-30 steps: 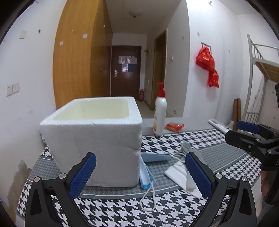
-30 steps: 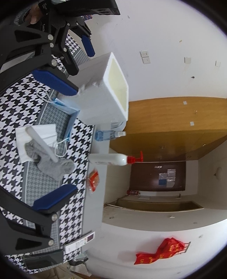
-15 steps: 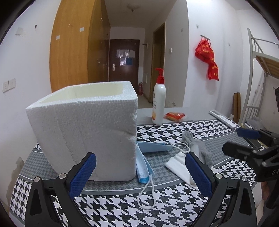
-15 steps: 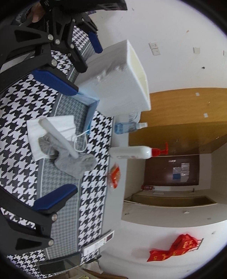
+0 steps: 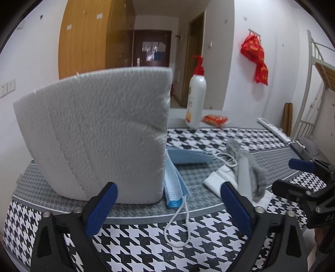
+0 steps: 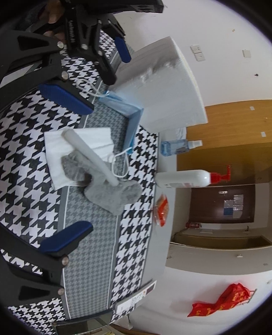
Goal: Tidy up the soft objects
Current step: 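Move both tools back toward the blue mask and grey sock, then grasp the blue face mask with the left tool while the right tool grasps the grey sock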
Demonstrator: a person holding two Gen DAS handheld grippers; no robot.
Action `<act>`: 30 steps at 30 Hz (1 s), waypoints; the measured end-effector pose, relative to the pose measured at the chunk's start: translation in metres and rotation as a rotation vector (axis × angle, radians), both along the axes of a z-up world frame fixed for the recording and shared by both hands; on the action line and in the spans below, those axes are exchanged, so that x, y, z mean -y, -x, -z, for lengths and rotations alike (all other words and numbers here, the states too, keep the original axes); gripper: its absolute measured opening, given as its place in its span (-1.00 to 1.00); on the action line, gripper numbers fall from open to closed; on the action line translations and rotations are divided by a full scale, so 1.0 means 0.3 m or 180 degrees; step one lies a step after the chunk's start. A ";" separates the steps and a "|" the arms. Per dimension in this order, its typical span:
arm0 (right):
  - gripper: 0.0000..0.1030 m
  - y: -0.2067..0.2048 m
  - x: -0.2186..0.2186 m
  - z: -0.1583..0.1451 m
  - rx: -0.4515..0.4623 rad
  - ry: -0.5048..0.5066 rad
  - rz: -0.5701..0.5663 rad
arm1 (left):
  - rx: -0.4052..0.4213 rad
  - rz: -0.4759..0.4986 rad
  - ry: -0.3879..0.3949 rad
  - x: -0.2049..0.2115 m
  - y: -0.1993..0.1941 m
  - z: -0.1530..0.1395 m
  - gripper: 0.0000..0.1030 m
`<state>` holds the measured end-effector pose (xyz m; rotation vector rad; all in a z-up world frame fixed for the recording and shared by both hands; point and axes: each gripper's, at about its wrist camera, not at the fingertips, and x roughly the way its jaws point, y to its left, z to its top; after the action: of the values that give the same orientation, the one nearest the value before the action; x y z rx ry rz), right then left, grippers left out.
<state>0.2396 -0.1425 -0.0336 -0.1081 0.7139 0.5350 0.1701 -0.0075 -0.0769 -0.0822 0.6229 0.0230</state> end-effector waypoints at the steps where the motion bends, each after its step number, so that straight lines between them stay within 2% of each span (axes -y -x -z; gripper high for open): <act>1: 0.99 -0.005 0.000 0.009 -0.0014 0.0039 -0.0013 | -0.0021 -0.0022 -0.0014 0.000 -0.004 0.005 0.80; 3: 0.99 -0.011 -0.002 0.017 -0.0022 0.0059 -0.0032 | -0.0057 -0.0066 -0.0008 0.002 -0.009 0.016 0.77; 7: 0.99 -0.031 -0.011 0.024 -0.0047 0.0051 -0.0115 | -0.0196 -0.0011 0.0076 0.015 -0.034 0.037 0.54; 9: 0.99 -0.042 -0.015 0.025 -0.0057 0.0043 -0.0147 | -0.0241 -0.0019 0.0038 0.027 -0.042 0.042 0.53; 14: 0.99 -0.063 -0.023 0.032 -0.0094 0.0018 -0.0225 | -0.0390 -0.0081 -0.0090 0.058 -0.075 0.060 0.35; 16: 0.99 -0.076 -0.025 0.041 -0.0138 0.0015 -0.0234 | -0.0428 -0.0095 -0.0111 0.063 -0.079 0.066 0.13; 18: 0.99 -0.080 -0.025 0.045 -0.0157 0.0028 -0.0238 | -0.0489 -0.0128 -0.0117 0.066 -0.085 0.074 -0.01; 25: 0.99 -0.103 -0.015 0.061 -0.0235 0.0003 -0.0241 | -0.0601 -0.0183 -0.0185 0.088 -0.107 0.089 -0.05; 30: 0.99 -0.118 -0.011 0.077 -0.0300 0.0031 -0.0203 | -0.0644 -0.0120 -0.0101 0.105 -0.130 0.093 -0.07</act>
<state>0.2751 -0.1392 -0.0566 -0.1155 0.8070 0.6006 0.2090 -0.0390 -0.1049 -0.0614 0.8231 0.0784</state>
